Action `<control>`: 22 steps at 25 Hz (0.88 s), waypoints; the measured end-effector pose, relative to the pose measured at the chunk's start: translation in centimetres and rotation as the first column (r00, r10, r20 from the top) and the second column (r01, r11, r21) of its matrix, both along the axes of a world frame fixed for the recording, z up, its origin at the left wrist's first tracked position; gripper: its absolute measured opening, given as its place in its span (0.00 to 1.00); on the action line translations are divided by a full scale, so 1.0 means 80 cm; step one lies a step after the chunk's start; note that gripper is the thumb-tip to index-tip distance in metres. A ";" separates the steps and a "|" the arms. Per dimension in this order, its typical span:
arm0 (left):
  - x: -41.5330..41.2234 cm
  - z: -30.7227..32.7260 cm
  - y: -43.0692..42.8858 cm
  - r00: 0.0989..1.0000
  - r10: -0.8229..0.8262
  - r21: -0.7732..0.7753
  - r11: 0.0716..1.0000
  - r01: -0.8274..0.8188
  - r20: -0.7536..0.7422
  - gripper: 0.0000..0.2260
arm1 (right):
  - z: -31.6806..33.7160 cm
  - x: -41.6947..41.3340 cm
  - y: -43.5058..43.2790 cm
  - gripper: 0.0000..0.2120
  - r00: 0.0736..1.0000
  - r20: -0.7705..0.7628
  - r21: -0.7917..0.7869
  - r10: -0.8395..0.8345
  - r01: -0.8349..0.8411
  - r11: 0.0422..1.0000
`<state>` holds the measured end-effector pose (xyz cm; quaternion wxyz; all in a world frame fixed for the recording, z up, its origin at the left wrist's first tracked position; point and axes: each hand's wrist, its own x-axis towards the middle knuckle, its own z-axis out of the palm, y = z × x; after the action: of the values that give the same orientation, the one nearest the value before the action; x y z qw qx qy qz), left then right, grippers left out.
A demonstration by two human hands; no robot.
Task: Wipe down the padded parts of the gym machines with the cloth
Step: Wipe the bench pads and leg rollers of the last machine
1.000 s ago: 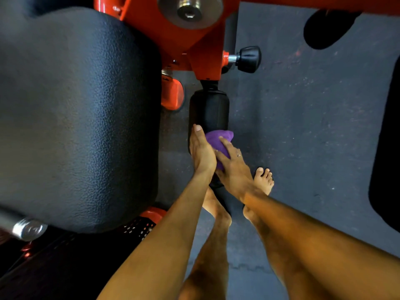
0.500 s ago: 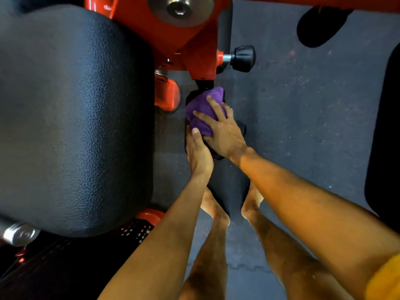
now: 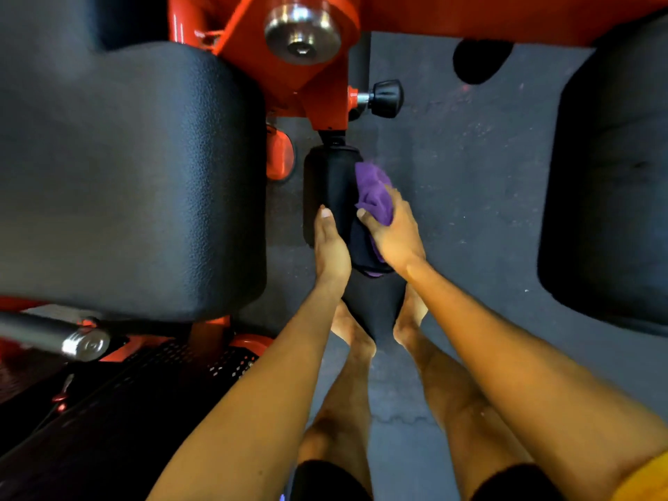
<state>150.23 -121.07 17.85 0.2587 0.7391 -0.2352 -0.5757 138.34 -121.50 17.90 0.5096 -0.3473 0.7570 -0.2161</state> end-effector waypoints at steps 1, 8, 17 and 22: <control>0.000 0.014 0.005 1.000 0.005 0.004 1.000 -0.005 -0.008 0.25 | 0.028 -0.002 0.011 0.31 1.000 -0.008 -0.034 0.002 -0.003 0.999; -0.004 0.175 0.038 0.998 -0.036 0.050 0.998 0.039 -0.050 0.25 | 0.243 -0.024 0.068 0.32 0.996 -0.082 -0.116 0.046 -0.056 0.992; -0.036 0.349 0.043 0.974 -0.180 -0.025 0.984 0.178 -0.141 0.25 | 0.425 -0.048 0.131 0.31 0.984 -0.162 -0.162 -0.078 0.051 0.985; -0.069 0.382 0.054 0.953 -0.249 -0.029 0.968 0.247 -0.171 0.25 | 0.471 -0.079 0.157 0.28 0.952 -0.285 -0.237 -0.111 0.042 0.971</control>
<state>144.70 -116.75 48.37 0.2066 0.6497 -0.3047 -0.6651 132.06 -108.91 55.57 0.3382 -0.4024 0.8078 -0.2668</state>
